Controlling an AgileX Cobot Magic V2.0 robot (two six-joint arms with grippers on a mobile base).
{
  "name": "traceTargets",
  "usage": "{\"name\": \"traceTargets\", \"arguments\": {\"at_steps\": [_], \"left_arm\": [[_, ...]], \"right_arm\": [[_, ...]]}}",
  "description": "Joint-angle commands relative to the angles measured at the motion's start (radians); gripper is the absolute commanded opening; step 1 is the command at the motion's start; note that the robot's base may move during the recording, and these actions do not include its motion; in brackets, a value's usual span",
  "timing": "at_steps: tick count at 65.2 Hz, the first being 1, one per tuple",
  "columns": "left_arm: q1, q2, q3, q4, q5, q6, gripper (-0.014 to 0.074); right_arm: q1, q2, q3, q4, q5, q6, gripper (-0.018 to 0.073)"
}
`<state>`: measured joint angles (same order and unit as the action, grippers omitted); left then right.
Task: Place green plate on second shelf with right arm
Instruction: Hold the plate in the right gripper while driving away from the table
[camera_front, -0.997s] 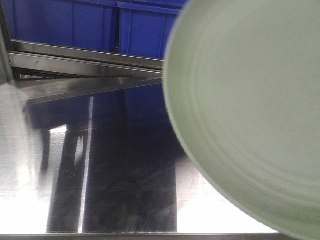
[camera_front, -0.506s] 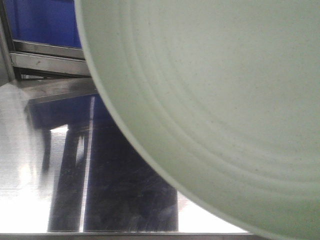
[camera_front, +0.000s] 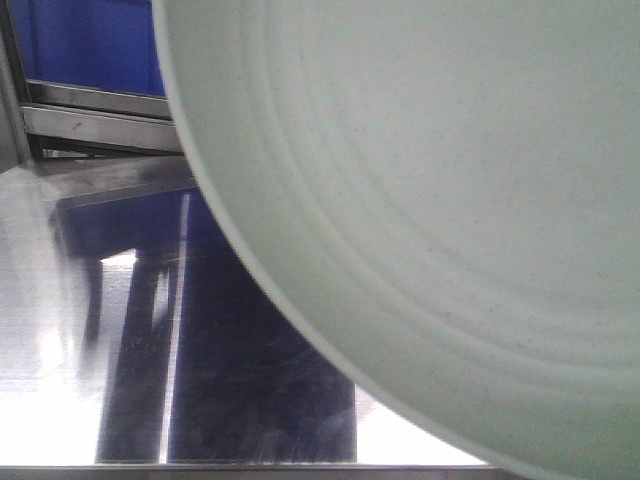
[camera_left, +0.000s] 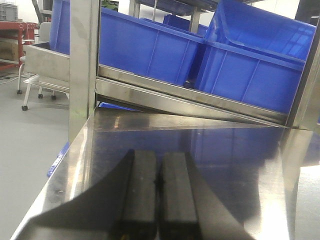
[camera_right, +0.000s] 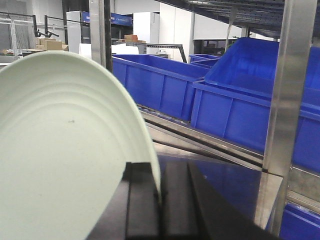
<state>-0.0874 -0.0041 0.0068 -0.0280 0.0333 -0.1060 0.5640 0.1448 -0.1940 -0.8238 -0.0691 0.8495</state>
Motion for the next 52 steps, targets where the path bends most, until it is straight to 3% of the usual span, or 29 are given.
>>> {"name": "traceTargets", "arguments": {"at_steps": [1, 52], "left_arm": [[-0.003, -0.016, 0.041, -0.008, -0.089, -0.003, 0.0130], [-0.003, -0.016, 0.041, -0.008, -0.089, -0.003, 0.0130]], "right_arm": [[-0.002, 0.009, -0.036, 0.001, -0.080, 0.007, 0.0055], [-0.002, 0.009, -0.036, 0.001, -0.080, 0.007, 0.0055]]}}
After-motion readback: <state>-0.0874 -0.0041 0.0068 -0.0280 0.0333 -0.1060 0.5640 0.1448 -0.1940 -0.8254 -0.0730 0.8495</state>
